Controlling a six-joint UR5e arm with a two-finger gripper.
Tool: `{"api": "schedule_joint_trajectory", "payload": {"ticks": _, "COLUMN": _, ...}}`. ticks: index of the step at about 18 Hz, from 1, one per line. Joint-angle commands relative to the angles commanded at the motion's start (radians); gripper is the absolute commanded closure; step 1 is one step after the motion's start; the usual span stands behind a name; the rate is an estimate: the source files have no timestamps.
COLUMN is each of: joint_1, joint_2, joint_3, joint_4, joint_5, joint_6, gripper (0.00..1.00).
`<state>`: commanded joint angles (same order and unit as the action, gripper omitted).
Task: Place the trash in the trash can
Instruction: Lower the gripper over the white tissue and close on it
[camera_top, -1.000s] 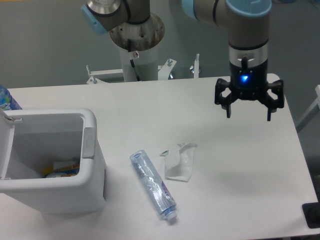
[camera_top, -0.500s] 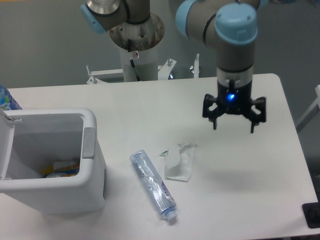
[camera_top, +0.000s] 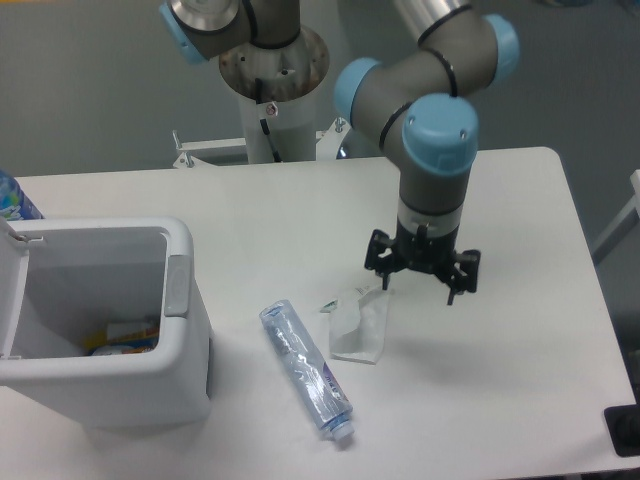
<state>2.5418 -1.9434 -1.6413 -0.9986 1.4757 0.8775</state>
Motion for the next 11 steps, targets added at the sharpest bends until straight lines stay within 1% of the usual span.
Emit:
{"api": "schedule_joint_trajectory", "payload": {"ticks": 4, "joint_1": -0.012, "joint_2": -0.017, "joint_3": -0.003, "joint_4": 0.006, "joint_5": -0.002, "joint_6": 0.008, "gripper": 0.00}}
{"api": "schedule_joint_trajectory", "payload": {"ticks": 5, "joint_1": -0.015, "joint_2": -0.026, "joint_3": -0.015, "joint_4": 0.008, "joint_5": -0.005, "joint_6": 0.009, "gripper": 0.00}}
{"api": "schedule_joint_trajectory", "payload": {"ticks": 6, "joint_1": -0.024, "joint_2": -0.041, "joint_3": -0.026, "joint_4": 0.026, "joint_5": -0.017, "joint_6": 0.003, "gripper": 0.00}}
{"api": "schedule_joint_trajectory", "payload": {"ticks": 8, "joint_1": -0.034, "joint_2": -0.045, "joint_3": -0.060, "joint_4": 0.083, "joint_5": -0.025, "joint_6": 0.002, "gripper": 0.00}}
{"api": "schedule_joint_trajectory", "payload": {"ticks": 11, "joint_1": -0.035, "joint_2": -0.052, "joint_3": -0.080, "joint_4": 0.095, "joint_5": -0.080, "joint_6": 0.000, "gripper": 0.00}}
